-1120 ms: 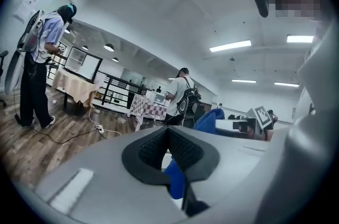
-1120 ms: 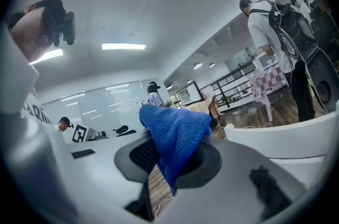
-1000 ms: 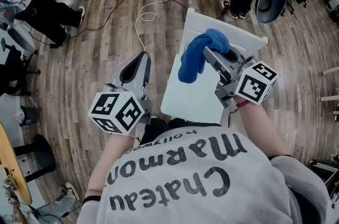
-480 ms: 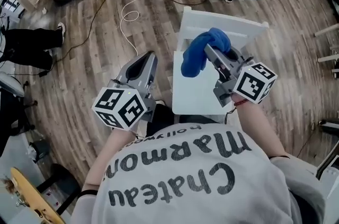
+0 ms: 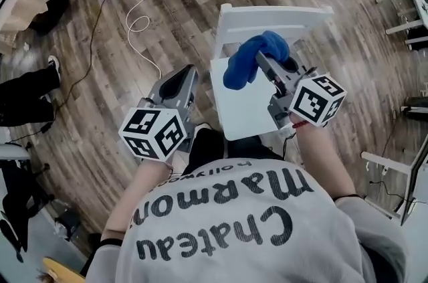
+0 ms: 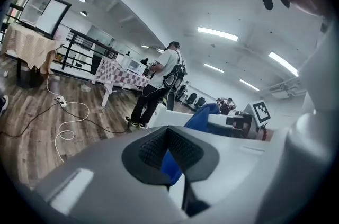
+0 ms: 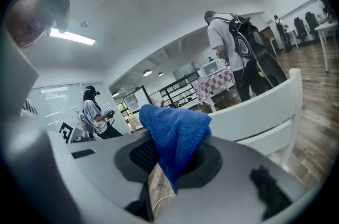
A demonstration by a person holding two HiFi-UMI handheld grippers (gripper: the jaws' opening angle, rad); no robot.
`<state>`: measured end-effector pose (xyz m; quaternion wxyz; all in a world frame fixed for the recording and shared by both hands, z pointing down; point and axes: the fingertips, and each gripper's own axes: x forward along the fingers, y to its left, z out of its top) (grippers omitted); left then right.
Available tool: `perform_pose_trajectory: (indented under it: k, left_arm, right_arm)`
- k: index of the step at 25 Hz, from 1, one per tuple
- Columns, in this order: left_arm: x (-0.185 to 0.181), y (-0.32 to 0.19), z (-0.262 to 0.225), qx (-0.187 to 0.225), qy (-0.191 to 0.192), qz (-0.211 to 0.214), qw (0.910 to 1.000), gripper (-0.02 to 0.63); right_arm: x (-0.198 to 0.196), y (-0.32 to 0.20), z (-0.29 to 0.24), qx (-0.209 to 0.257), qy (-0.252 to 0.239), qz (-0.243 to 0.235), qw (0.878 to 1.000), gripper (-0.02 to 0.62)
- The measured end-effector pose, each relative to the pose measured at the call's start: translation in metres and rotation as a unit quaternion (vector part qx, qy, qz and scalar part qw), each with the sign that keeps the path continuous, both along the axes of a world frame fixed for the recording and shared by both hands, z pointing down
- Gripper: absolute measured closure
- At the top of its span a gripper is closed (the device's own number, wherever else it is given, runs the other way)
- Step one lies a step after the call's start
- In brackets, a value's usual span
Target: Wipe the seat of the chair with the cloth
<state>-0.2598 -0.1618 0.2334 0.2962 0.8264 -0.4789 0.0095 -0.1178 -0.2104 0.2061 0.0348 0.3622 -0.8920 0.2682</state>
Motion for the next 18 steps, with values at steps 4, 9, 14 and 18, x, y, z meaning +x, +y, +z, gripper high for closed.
perform_pose_trajectory:
  k: [4,9,14,18]
  left_arm:
    - [0.000,-0.009,0.033,-0.025,0.008,0.016,0.9995,0.597]
    - [0.004,-0.019,0.085,-0.050,-0.001,0.009,0.9987,0.597]
    - [0.011,-0.029,0.144,-0.076,0.007,0.013,0.9970,0.597]
    - [0.018,-0.035,0.194,-0.097,0.006,-0.005,0.9952,0.597]
  right_arm:
    - [0.007,-0.007,0.027,-0.013,0.027,0.026,0.999,0.517]
    - [0.011,-0.018,0.075,-0.042,0.035,0.033,0.998,0.517]
    - [-0.007,-0.038,0.142,-0.070,0.051,0.004,0.996,0.517]
    - [-0.015,-0.048,0.199,-0.086,0.054,-0.019,0.995,0.517]
